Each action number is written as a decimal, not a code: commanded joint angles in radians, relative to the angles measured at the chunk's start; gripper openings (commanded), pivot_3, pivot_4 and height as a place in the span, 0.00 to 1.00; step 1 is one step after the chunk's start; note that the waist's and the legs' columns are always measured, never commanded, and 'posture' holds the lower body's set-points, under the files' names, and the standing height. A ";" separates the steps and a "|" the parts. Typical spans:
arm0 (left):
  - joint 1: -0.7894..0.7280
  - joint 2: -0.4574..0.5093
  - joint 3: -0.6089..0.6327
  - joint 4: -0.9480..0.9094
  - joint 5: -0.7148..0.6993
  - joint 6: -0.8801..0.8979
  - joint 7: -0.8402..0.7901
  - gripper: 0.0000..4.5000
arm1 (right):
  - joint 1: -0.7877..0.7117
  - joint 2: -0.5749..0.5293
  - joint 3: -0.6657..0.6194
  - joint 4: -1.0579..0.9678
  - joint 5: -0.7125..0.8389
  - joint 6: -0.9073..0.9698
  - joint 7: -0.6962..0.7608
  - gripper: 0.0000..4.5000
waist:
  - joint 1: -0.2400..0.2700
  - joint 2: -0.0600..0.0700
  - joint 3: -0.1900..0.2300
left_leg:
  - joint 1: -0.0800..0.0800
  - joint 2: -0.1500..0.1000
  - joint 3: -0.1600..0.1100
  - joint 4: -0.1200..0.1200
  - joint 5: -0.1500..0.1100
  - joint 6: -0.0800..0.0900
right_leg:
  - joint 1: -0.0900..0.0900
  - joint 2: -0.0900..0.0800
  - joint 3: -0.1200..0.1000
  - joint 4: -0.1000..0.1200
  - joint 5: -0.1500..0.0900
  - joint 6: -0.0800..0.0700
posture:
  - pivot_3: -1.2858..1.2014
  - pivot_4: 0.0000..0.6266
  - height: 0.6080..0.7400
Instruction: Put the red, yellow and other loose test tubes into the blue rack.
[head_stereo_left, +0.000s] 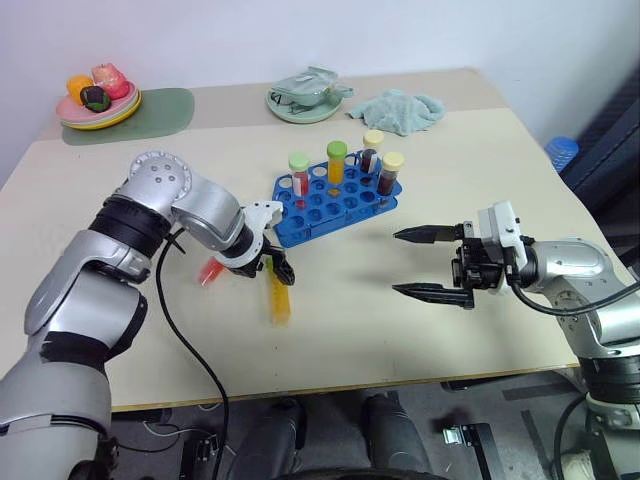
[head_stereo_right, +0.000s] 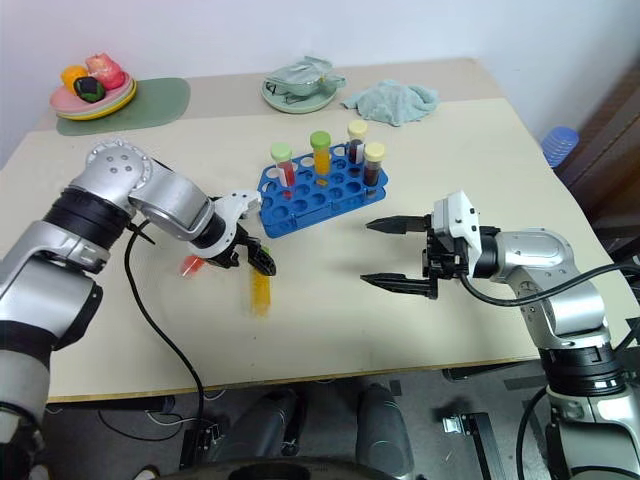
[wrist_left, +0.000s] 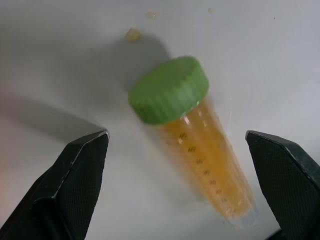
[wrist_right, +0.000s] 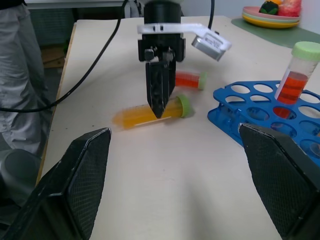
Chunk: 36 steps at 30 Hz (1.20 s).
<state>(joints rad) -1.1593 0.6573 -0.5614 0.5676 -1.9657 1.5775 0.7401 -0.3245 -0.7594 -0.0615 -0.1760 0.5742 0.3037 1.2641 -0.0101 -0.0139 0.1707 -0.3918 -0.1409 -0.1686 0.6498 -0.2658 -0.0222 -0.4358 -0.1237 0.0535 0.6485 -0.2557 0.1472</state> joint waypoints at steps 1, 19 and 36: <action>0.018 -0.009 0.057 -0.037 -0.007 -0.018 0.047 1.00 | 0.006 -0.015 -0.043 -0.055 0.032 0.008 -0.007 0.92 | 0.000 0.000 0.000 | 0.000 0.000 0.000 0.000 0.000 0.000 | 0.000 0.000 0.000 0.000 0.000 0.000 | 0.52 0.24 1.00; 0.090 -0.089 0.173 -0.082 -0.007 -0.039 0.195 0.62 | 0.014 -0.024 -0.061 -0.071 0.040 0.031 -0.022 0.93 | 0.002 0.000 0.000 | 0.000 0.000 0.000 0.001 0.000 0.000 | 0.001 0.000 0.000 0.000 0.000 0.000 | 0.52 0.24 1.00; 0.121 -0.120 0.219 -0.116 -0.007 -0.065 0.270 0.27 | 0.013 -0.034 -0.067 -0.074 0.040 0.034 -0.032 0.93 | 0.002 0.000 -0.001 | 0.000 0.000 0.000 0.001 0.000 0.000 | 0.001 0.000 0.000 0.001 0.000 0.000 | 0.52 0.24 1.00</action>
<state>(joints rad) -1.0424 0.5334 -0.3683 0.4765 -1.9664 1.5184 1.0057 -0.3013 -0.7751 -0.0890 -0.2135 0.5944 0.3415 1.2331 -0.0079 -0.0143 0.1702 -0.3918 -0.1410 -0.1681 0.6510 -0.2658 -0.0222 -0.4351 -0.1240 0.0535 0.6492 -0.2557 0.1473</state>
